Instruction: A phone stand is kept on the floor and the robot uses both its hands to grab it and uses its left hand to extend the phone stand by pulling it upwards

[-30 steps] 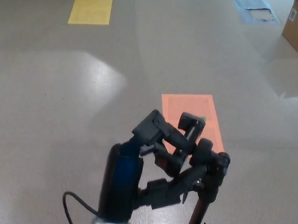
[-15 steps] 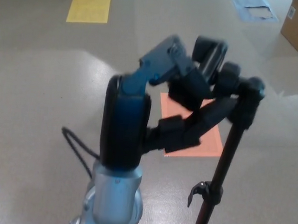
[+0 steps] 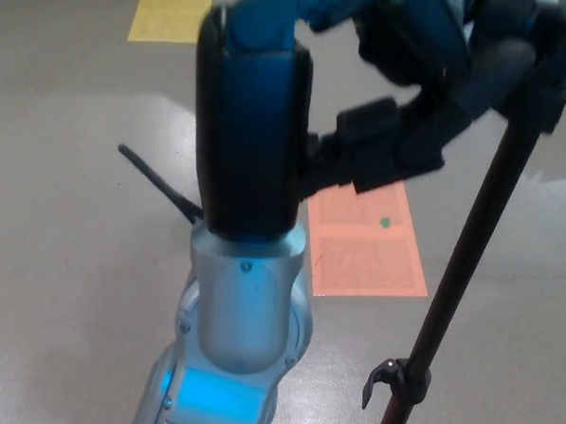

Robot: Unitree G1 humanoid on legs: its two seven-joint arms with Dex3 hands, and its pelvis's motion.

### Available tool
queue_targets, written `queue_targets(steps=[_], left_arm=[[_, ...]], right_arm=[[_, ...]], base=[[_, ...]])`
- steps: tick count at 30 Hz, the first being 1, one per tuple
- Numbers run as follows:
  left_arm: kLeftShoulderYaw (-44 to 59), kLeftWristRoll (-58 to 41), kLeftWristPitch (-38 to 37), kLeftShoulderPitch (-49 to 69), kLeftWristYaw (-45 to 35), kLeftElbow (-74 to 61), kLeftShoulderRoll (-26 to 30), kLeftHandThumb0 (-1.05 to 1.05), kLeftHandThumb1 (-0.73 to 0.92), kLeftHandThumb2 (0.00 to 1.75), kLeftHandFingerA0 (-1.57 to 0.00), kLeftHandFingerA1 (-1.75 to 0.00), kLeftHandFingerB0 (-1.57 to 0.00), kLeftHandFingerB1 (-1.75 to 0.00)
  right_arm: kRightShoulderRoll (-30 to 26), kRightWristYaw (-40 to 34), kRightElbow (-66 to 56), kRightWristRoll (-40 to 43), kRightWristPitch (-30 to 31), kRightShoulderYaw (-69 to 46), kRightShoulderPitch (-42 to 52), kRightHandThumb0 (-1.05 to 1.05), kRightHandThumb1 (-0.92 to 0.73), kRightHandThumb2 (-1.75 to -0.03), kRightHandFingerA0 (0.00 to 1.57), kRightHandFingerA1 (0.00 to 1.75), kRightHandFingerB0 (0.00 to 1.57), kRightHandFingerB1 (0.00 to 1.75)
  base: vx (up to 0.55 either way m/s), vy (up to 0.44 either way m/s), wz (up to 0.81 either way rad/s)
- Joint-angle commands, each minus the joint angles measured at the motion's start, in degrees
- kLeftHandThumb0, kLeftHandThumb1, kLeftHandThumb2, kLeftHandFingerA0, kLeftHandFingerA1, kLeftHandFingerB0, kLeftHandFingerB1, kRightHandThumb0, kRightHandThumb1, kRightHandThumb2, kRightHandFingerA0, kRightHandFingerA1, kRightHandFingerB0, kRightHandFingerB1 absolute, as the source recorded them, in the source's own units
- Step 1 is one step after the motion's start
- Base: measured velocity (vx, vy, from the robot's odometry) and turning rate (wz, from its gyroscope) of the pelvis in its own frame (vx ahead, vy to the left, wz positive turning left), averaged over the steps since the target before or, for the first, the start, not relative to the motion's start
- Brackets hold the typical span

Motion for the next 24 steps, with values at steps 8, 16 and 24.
queue_targets(steps=[8, 16, 24], left_arm=[[3.1, 0.4, 5.1, -8.2, -1.0, -0.4, -2.5, -0.27, 0.59, 0.59, -0.98, -1.75, -0.84, -1.75], [2.0, 1.8, 3.1, -3.7, 0.2, 0.3, -1.0, -0.23, 0.61, 0.58, -0.97, -1.75, -0.79, -1.75], [-1.7, -0.6, 1.2, 8.2, 0.7, -1.2, -0.3, -0.20, 0.62, 0.59, -0.94, -1.74, -0.90, -1.75]], right_arm=[[-0.2, 1.6, 0.3, 0.8, -1.3, -0.7, 0.8, -0.35, -0.89, -0.66, 1.20, 1.75, 0.92, 1.75], [-0.3, 2.8, 0.0, 1.2, -2.1, -1.4, 0.9, -0.35, -0.89, -0.66, 1.21, 1.75, 0.92, 1.75], [0.1, 3.8, -0.8, 1.9, -3.5, -2.3, 1.4, -0.31, -0.89, -0.66, 1.20, 1.75, 0.93, 1.75]], base=[[0.00, 0.000, 0.00], [0.00, 0.000, 0.00], [0.00, 0.000, 0.00]])
